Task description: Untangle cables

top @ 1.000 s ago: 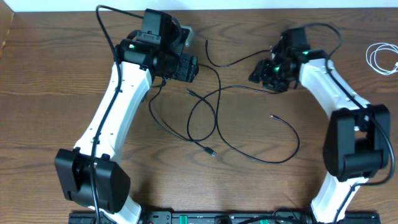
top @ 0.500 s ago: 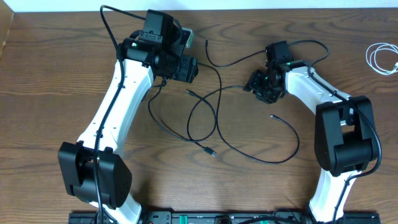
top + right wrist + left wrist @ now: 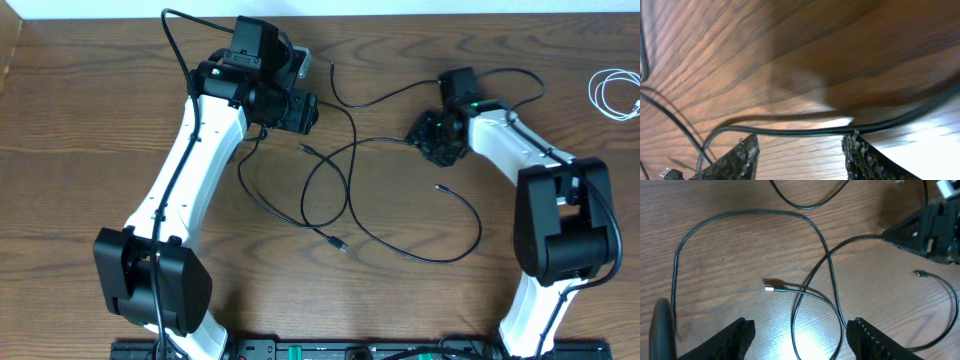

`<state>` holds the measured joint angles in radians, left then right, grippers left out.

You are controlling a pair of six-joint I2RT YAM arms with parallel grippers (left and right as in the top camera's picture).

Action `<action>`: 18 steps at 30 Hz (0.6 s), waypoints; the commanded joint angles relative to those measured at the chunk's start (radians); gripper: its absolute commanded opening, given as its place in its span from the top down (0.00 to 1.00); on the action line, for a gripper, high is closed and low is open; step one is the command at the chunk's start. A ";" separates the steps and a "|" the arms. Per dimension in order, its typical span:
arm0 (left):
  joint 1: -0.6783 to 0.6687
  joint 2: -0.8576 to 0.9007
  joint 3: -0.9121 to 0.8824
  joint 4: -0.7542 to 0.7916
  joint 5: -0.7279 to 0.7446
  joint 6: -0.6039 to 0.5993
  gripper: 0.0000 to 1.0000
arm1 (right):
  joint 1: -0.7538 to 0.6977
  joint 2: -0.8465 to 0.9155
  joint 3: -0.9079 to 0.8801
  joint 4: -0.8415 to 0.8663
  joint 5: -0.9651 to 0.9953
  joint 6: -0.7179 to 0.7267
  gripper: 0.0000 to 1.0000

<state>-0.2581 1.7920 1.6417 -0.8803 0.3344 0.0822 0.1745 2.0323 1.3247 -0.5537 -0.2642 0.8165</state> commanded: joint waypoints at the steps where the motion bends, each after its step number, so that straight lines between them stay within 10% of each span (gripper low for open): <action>1: 0.003 0.010 -0.002 -0.004 -0.006 -0.002 0.35 | -0.082 0.040 -0.042 -0.038 0.031 -0.053 0.46; 18: 0.003 0.010 -0.002 -0.002 -0.006 -0.013 0.35 | -0.178 0.105 -0.032 -0.069 0.081 -0.306 0.48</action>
<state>-0.2581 1.7920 1.6417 -0.8818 0.3344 0.0788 -0.0288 2.0315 1.3285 -0.6312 -0.2848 0.5617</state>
